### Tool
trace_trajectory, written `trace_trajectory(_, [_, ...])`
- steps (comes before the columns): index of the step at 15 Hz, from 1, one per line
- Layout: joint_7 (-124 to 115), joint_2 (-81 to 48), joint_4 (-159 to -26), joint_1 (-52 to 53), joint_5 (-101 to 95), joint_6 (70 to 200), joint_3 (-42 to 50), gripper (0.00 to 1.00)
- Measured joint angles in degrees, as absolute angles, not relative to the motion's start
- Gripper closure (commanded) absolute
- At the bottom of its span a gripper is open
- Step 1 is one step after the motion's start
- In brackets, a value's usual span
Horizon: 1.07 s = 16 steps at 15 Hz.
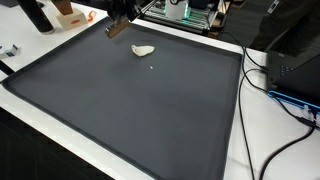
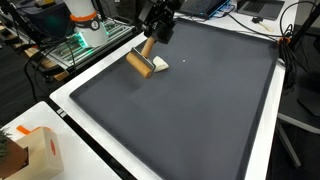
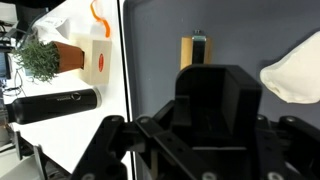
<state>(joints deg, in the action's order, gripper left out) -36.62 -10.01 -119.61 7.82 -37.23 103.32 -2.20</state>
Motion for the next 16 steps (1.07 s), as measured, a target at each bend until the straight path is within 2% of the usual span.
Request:
trace_trajectory(7, [-20.59, -4.37, -122.95, 4.28, -31.82, 115.1, -1.81, 0.79])
trace_trajectory(12, [-2.99, -0.03, -126.78, 1.44, -19.73, 123.25, -0.59, 0.79])
trace_trajectory(16, [13.74, 2.12, -128.53, 0.06, -6.72, 124.73, 0.81, 0.79])
